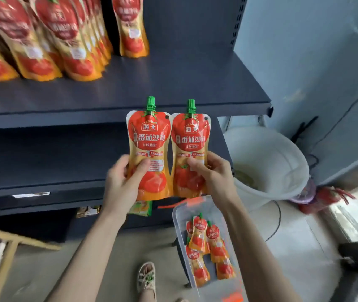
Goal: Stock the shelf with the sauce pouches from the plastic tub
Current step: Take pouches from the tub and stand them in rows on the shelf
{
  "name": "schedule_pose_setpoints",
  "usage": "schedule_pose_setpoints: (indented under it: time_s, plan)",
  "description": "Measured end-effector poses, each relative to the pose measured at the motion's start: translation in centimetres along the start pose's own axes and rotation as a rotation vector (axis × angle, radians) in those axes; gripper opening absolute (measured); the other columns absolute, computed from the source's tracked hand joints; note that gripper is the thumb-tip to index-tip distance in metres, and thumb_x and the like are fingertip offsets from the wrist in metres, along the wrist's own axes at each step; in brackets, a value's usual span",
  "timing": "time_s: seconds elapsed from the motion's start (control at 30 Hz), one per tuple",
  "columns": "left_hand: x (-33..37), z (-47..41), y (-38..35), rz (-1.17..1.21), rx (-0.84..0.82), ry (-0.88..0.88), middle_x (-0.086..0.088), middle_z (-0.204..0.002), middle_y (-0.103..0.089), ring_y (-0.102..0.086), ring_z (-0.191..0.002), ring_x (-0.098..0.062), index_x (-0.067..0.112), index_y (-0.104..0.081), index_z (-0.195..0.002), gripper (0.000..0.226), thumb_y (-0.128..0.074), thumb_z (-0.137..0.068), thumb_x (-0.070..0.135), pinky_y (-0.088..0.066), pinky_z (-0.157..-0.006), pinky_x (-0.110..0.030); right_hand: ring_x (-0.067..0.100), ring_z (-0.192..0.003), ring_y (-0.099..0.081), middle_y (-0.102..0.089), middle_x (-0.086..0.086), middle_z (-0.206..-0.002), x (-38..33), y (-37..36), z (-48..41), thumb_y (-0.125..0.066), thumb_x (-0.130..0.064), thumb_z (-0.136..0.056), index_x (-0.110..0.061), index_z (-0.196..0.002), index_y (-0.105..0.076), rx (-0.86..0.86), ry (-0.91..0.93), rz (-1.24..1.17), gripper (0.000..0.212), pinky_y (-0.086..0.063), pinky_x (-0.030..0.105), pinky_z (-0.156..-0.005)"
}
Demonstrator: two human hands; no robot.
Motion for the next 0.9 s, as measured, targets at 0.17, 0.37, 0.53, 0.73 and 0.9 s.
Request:
schedule_pose_setpoints:
  time_s: [0.17,0.37,0.53,0.73,0.9]
  plan:
    - [5.5,-3.5,4.3,0.035,0.137,-0.142,0.003,-0.090,-0.071,-0.069,-0.081,-0.008,0.018,-0.060,-0.088,0.014,-0.062,-0.086,0.032,-0.054,-0.063,-0.021,0.012,-0.073,-0.069,-0.073,-0.004,-0.078,-6.6,-5.1,-4.1,-0.066,-0.015,-0.086,-0.013,-0.089,-0.069,-0.069,0.143,0.005,0.005,-0.055,0.024,-0.063]
    - [9.1,-10.9,7.9,0.062,0.207,-0.254,0.003,-0.094,-0.068,-0.067,-0.086,-0.008,0.015,-0.059,-0.093,0.015,-0.060,-0.089,0.029,-0.052,-0.061,-0.014,0.011,-0.077,-0.069,-0.070,0.001,-0.086,-11.4,-10.5,-11.2,-0.062,-0.011,-0.088,-0.009,-0.099,-0.063,-0.081,0.267,0.009,0.011,-0.056,0.025,-0.066]
    - [9.8,-17.5,9.9,0.024,0.180,-0.307,0.002,-0.107,-0.065,-0.063,-0.098,-0.009,0.016,-0.056,-0.104,0.018,-0.058,-0.091,0.028,-0.053,-0.075,-0.023,0.016,-0.083,-0.067,-0.069,0.004,-0.092,-12.5,-13.8,-18.0,-0.063,-0.007,-0.087,-0.008,-0.102,-0.060,-0.010,0.334,0.045,0.015,-0.056,0.030,-0.074]
    - [8.7,-22.0,10.8,-0.013,0.132,-0.350,0.003,-0.113,-0.063,-0.060,-0.105,-0.010,0.016,-0.052,-0.113,0.026,-0.056,-0.091,0.029,-0.052,-0.086,-0.031,0.021,-0.093,-0.064,-0.067,0.006,-0.099,-11.1,-16.0,-24.9,-0.062,-0.004,-0.086,-0.013,-0.102,-0.056,0.080,0.345,0.096,0.019,-0.053,0.039,-0.086]
    - [7.7,-22.9,10.6,-0.008,0.105,-0.388,0.014,-0.108,-0.060,-0.058,-0.100,0.006,0.032,-0.050,-0.106,0.017,-0.055,-0.092,0.025,-0.049,-0.079,-0.012,0.020,-0.097,-0.062,-0.064,0.004,-0.104,-10.9,-16.6,-28.6,-0.059,-0.002,-0.088,-0.016,-0.106,-0.054,0.088,0.402,0.175,0.022,-0.051,0.034,-0.085]
Point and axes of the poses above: each hand's wrist, its own z-axis away from the middle knuckle, its own y-axis out of the back of the hand, x = y × z, the point moved 2 cm from there along -z, towards the middle knuckle
